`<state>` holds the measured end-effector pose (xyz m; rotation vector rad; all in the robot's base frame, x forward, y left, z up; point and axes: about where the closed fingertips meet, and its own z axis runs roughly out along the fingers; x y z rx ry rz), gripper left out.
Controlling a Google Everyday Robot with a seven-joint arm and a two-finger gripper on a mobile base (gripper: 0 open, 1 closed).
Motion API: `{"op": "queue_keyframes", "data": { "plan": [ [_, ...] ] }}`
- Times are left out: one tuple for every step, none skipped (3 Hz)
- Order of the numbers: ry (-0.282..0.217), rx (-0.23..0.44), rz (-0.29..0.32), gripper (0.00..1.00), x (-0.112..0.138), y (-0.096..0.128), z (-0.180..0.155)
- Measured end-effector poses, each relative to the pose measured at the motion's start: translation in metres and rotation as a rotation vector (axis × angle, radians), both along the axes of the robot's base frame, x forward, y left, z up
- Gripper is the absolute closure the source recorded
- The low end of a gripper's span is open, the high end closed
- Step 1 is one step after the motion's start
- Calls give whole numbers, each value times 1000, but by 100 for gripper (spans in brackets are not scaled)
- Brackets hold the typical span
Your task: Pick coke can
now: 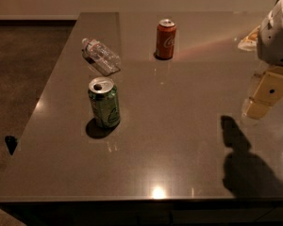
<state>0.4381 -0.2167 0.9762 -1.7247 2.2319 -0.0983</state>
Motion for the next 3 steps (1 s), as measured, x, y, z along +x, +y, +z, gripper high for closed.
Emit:
{"op": "queue_keyframes", "data": {
  "plan": [
    [0,0,0,0,0,0,0],
    [-11,21,-44,0,23,7,-2],
    [-24,53,-101,0,70,19,-8]
  ]
}}
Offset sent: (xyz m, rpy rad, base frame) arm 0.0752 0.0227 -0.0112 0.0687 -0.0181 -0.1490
